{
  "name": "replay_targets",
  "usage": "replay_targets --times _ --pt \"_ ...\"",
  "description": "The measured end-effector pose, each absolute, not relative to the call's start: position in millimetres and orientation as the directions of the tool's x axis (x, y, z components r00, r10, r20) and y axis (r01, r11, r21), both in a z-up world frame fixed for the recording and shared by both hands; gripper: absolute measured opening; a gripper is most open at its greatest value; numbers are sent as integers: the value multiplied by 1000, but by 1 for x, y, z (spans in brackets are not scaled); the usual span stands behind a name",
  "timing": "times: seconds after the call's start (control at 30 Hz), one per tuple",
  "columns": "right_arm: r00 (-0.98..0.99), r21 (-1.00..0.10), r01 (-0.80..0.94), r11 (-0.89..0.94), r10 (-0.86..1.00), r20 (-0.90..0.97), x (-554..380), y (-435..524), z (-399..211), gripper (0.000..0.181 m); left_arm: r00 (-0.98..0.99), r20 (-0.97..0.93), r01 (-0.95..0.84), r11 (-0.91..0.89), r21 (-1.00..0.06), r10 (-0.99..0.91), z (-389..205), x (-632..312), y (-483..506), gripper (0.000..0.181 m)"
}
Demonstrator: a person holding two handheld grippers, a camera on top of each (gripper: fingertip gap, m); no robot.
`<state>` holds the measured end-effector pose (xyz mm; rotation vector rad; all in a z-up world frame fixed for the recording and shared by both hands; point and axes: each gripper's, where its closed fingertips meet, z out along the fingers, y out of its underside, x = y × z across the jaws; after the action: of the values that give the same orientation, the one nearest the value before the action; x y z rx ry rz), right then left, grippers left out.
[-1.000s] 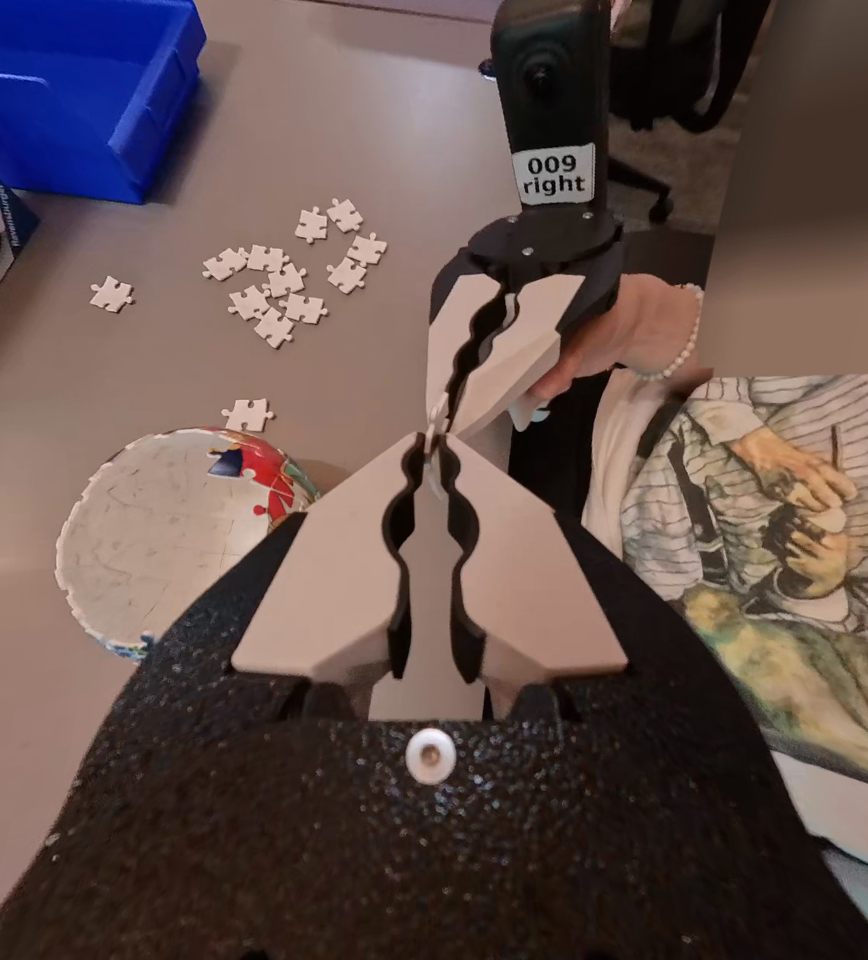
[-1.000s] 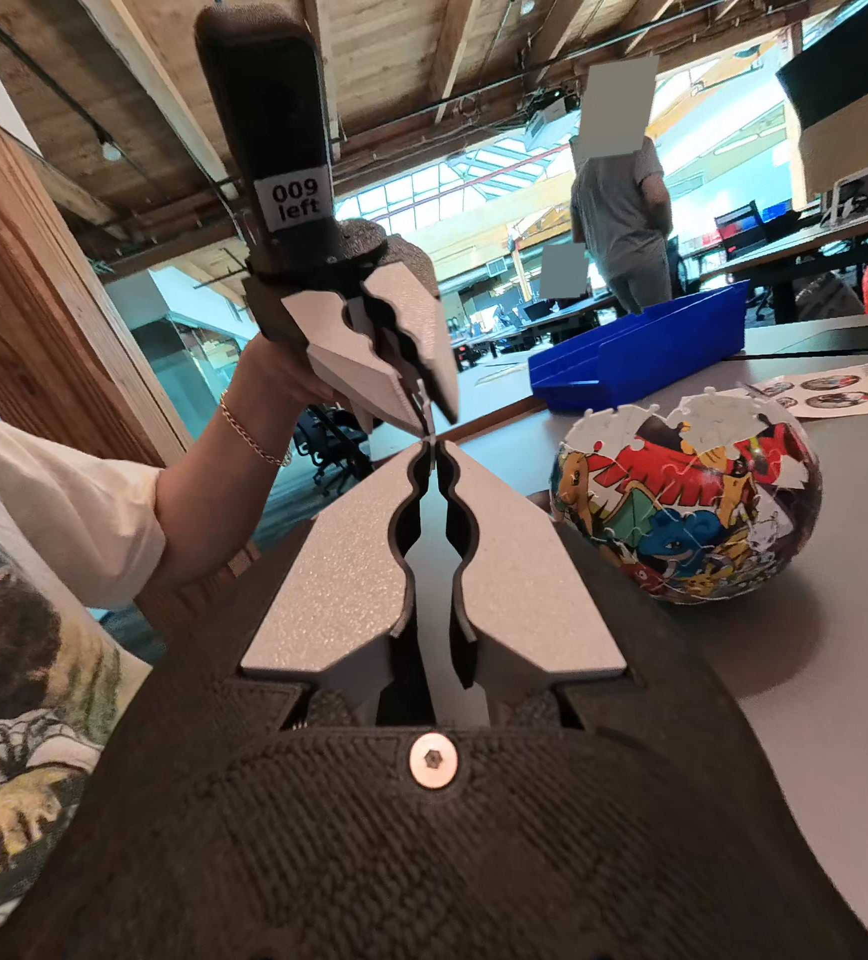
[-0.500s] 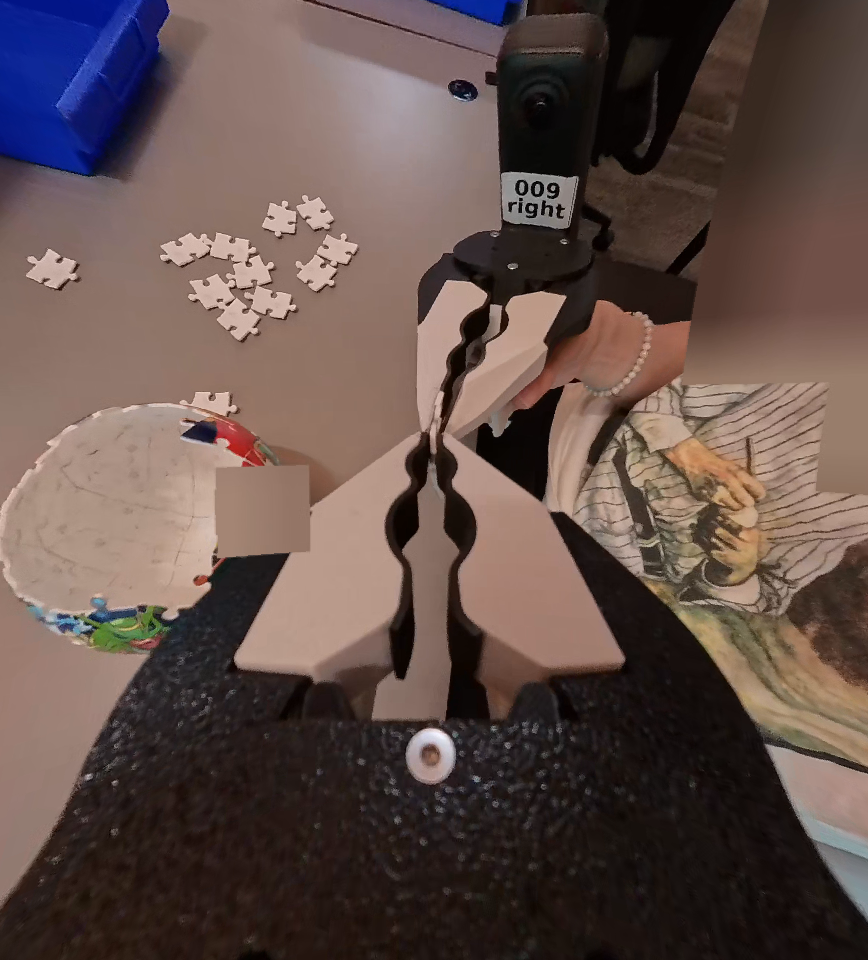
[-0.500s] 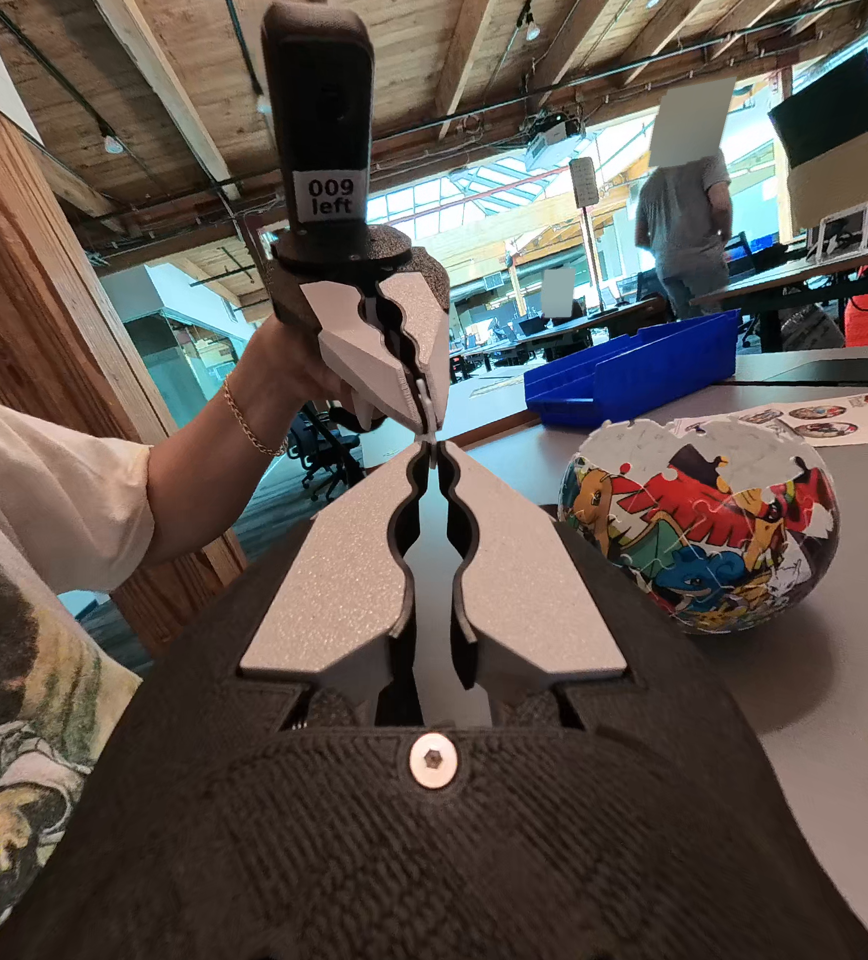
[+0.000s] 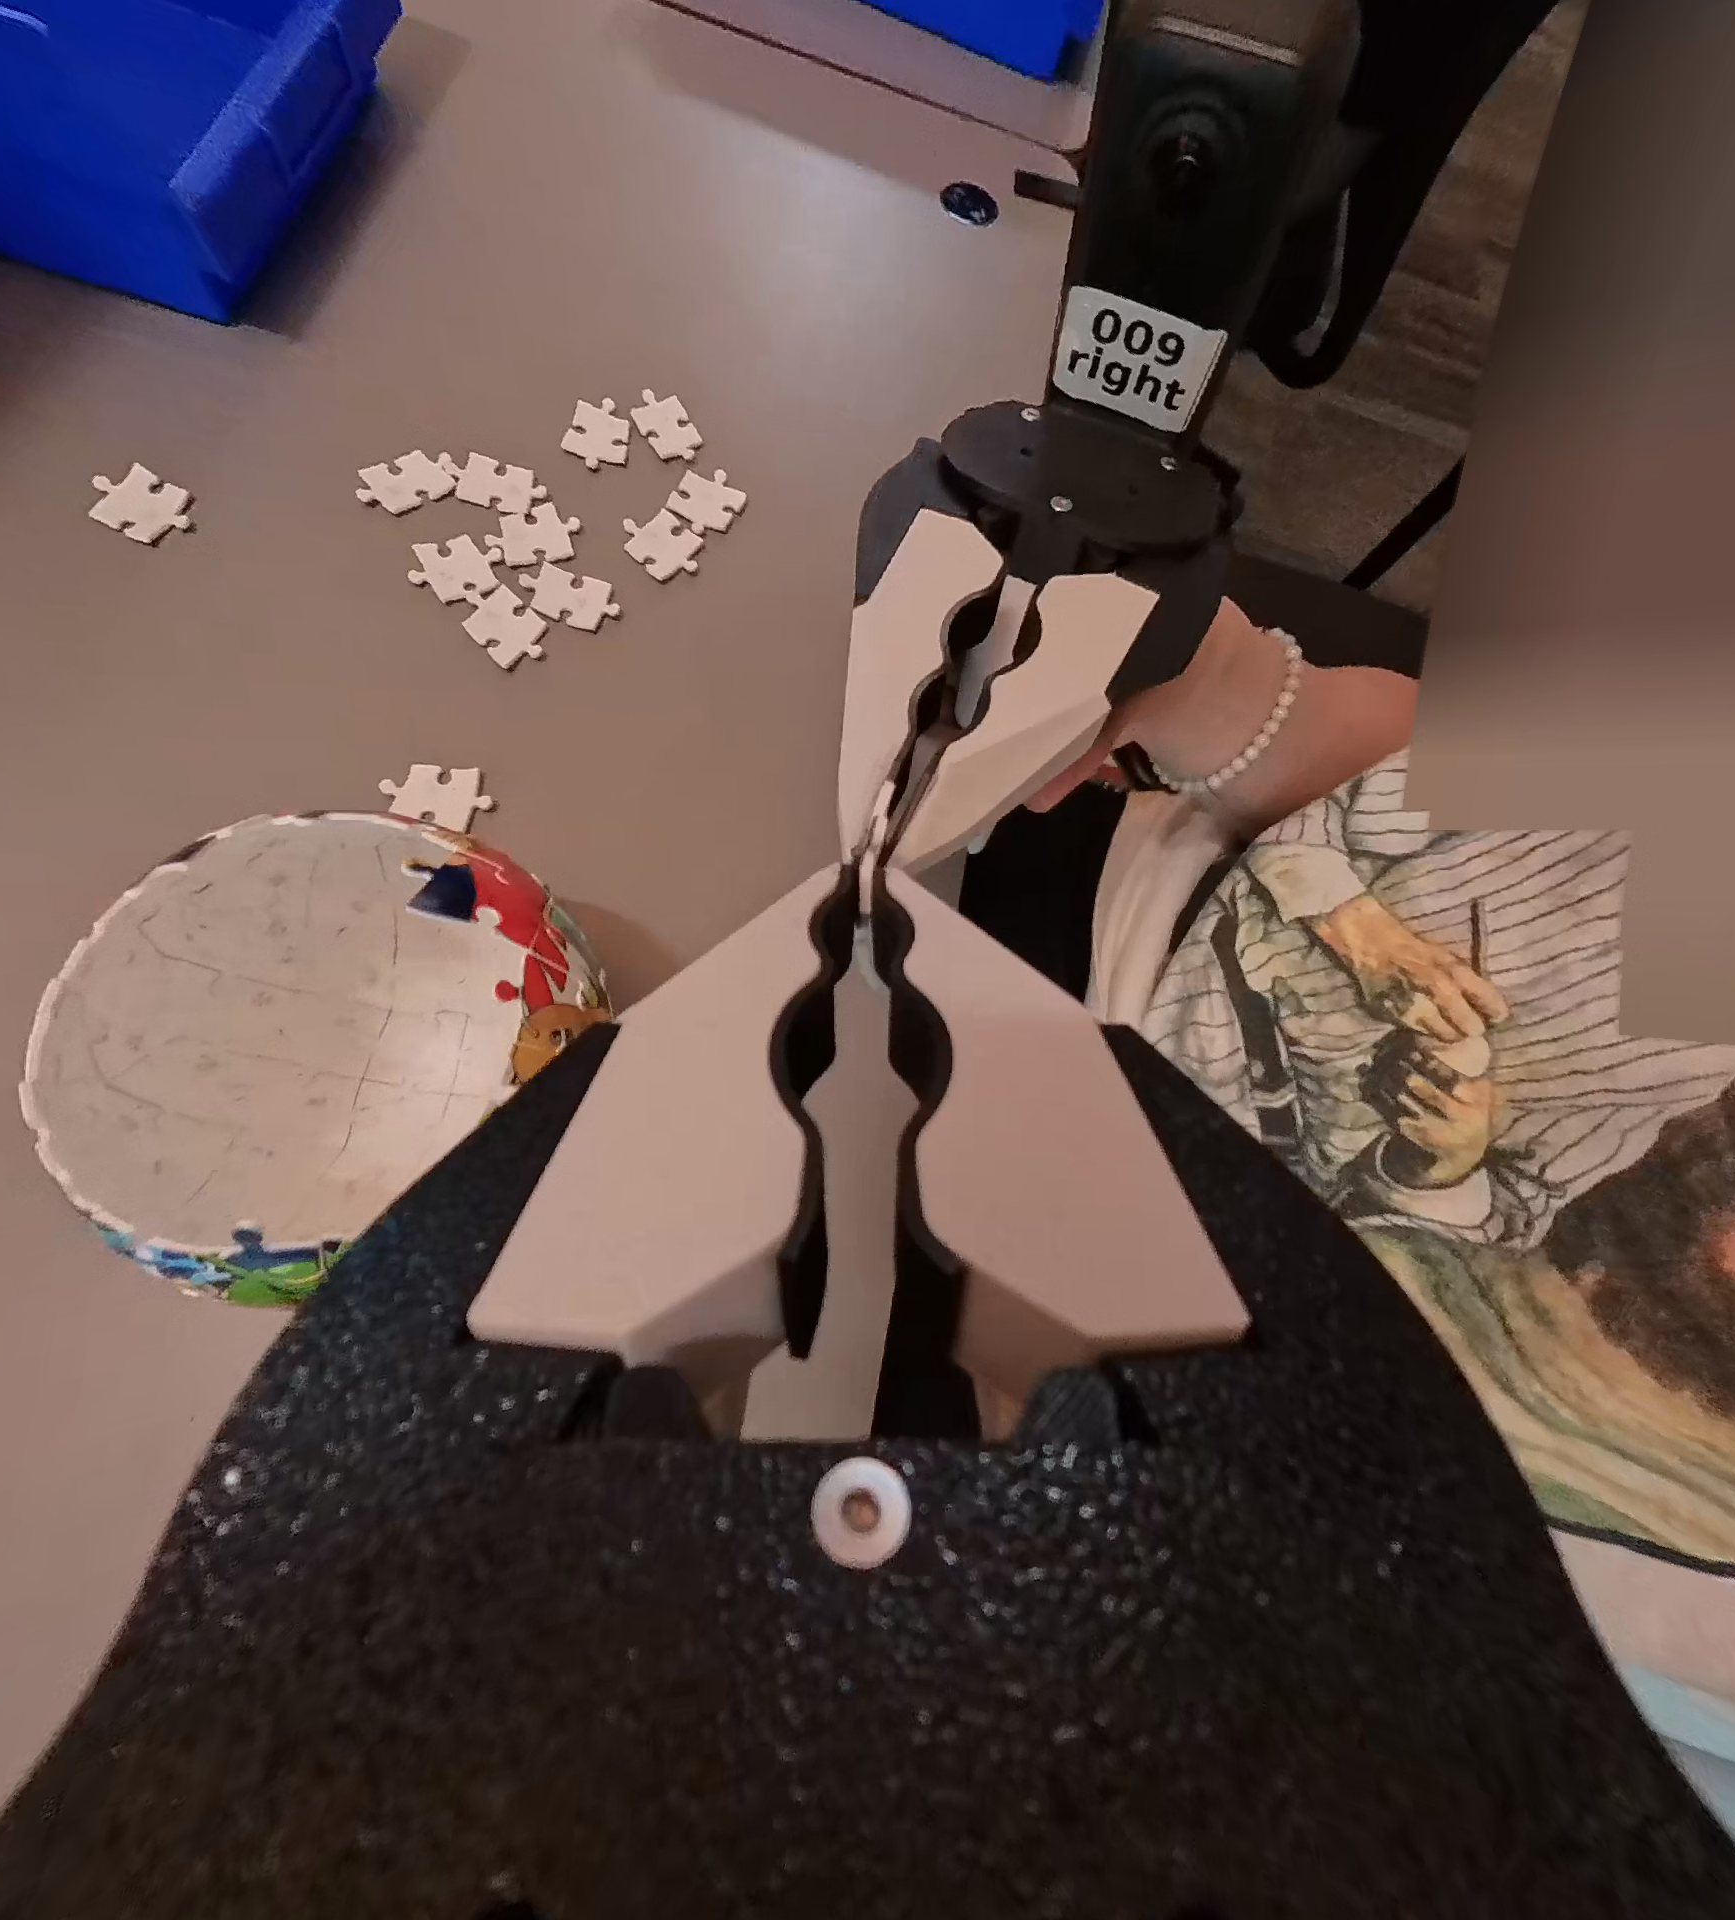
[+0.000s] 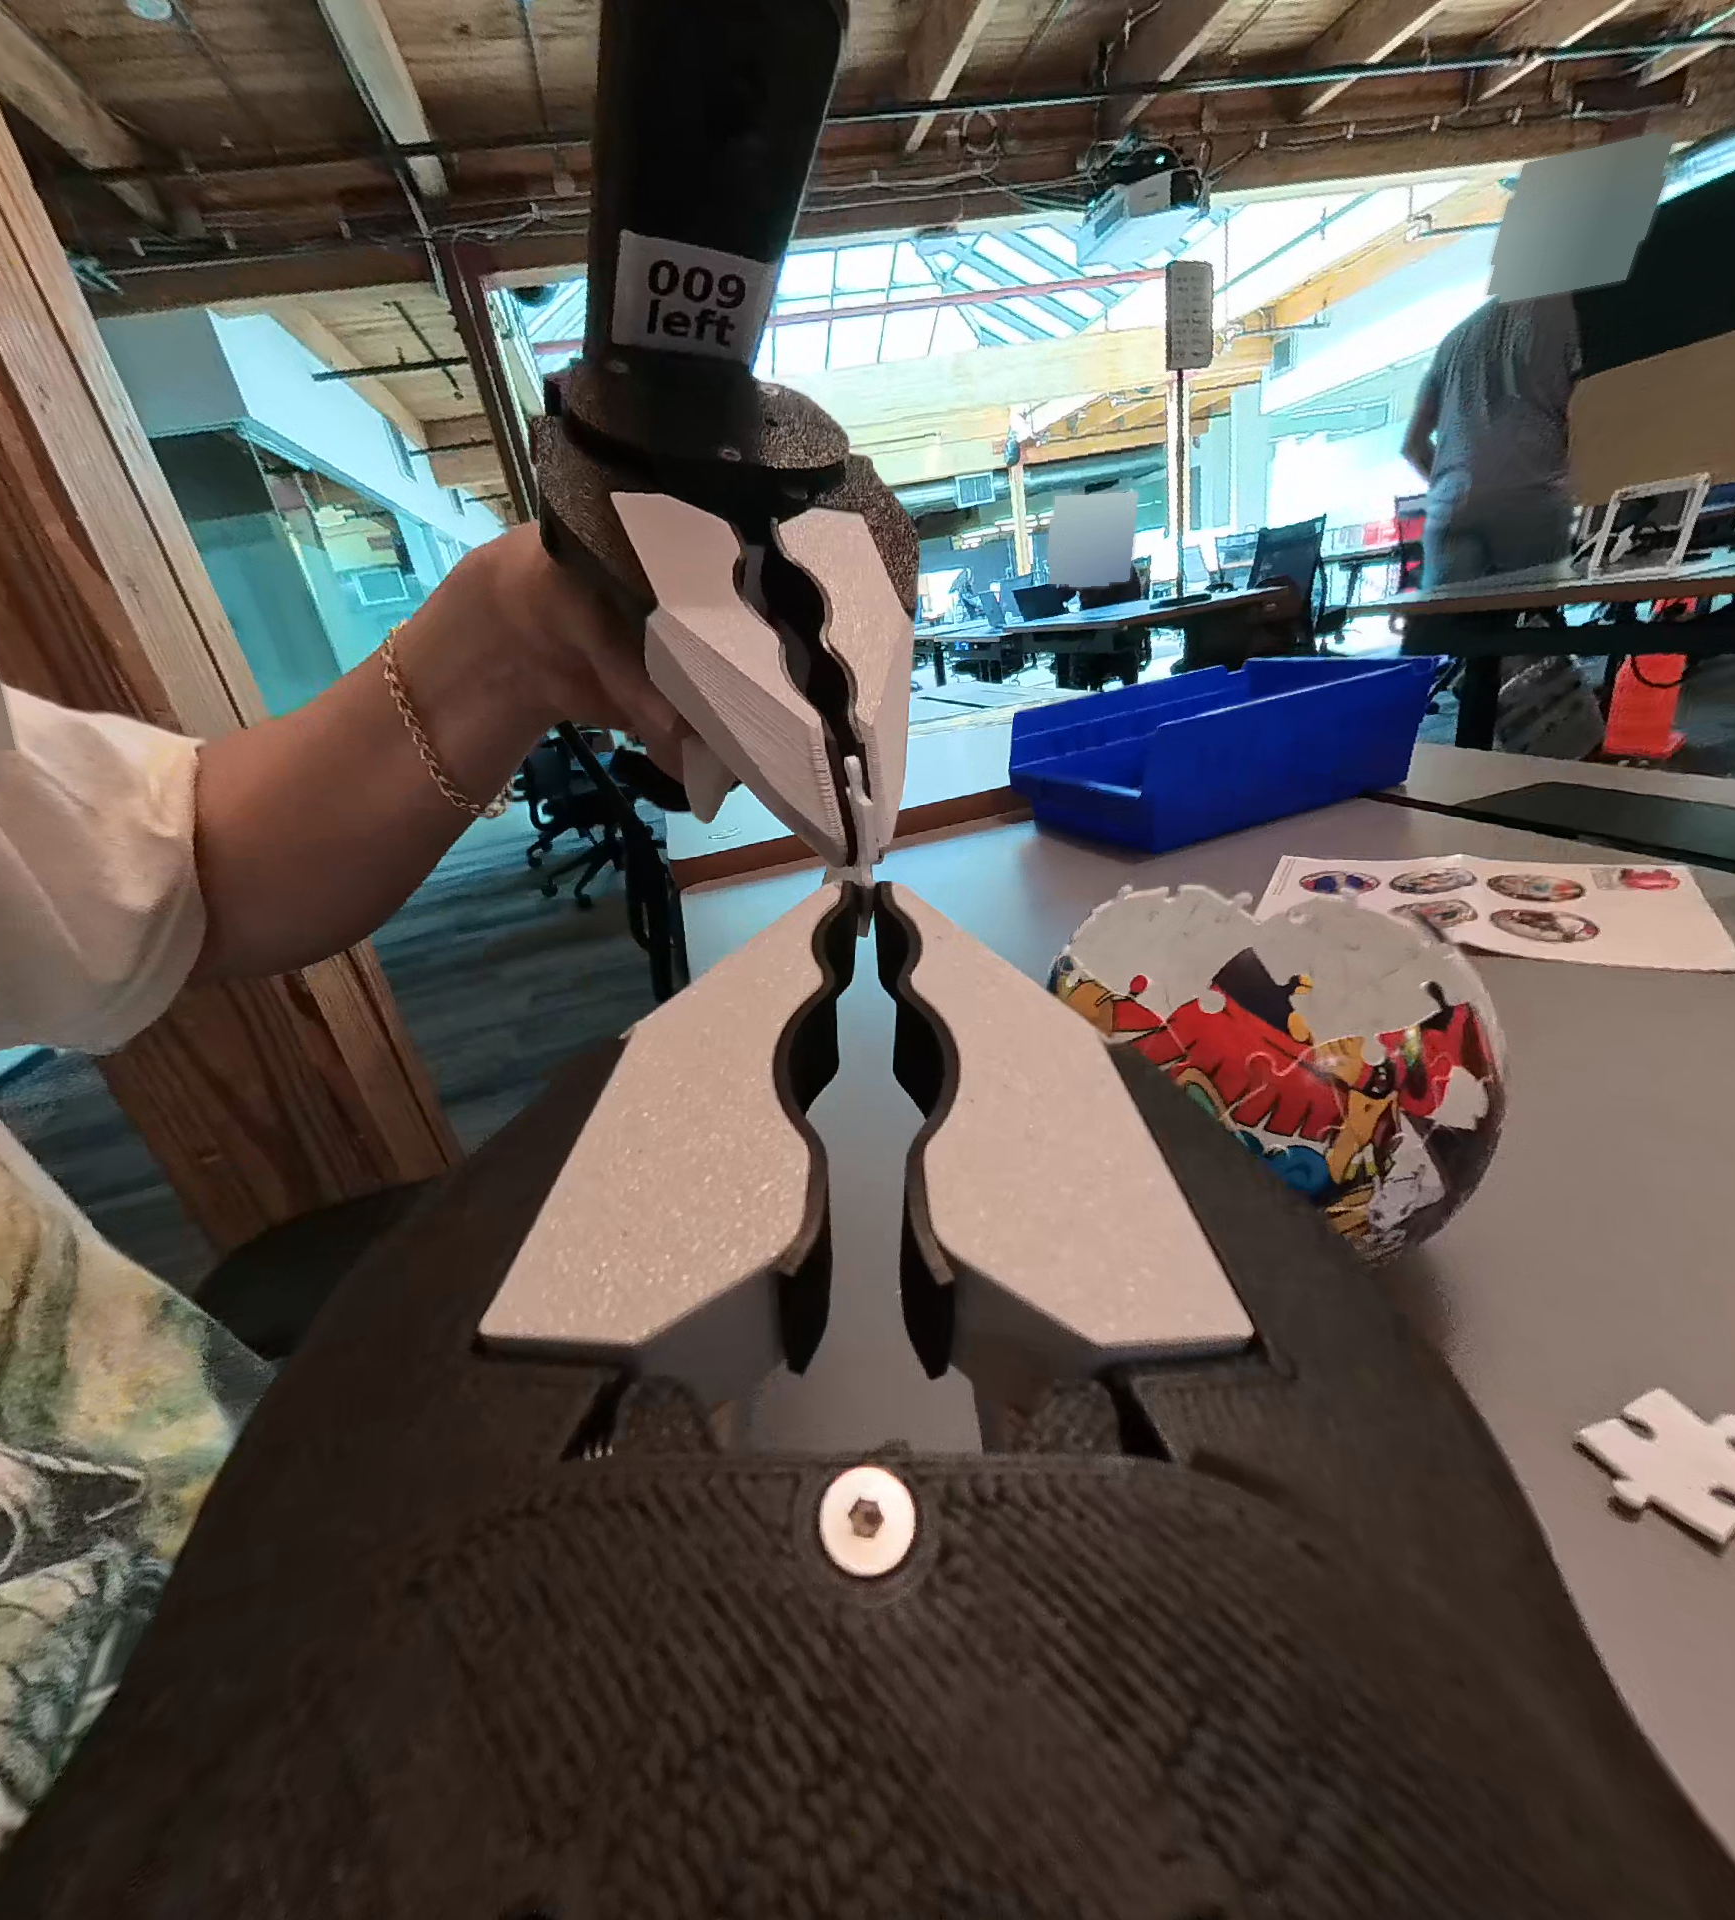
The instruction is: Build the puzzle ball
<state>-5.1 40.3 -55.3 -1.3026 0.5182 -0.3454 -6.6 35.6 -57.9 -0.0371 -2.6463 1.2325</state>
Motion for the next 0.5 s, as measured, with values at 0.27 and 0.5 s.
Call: replay_targets --times 0.27,0.5 --pt "884 -997 -28 67 -464 -56 9 39 -54 1 -982 175 -85 652 -753 75 -58 9 38 2" --pt "895 -953 63 -297 -405 185 35 35 -59 0 -997 -21 67 753 -654 71 -45 30 44 22"
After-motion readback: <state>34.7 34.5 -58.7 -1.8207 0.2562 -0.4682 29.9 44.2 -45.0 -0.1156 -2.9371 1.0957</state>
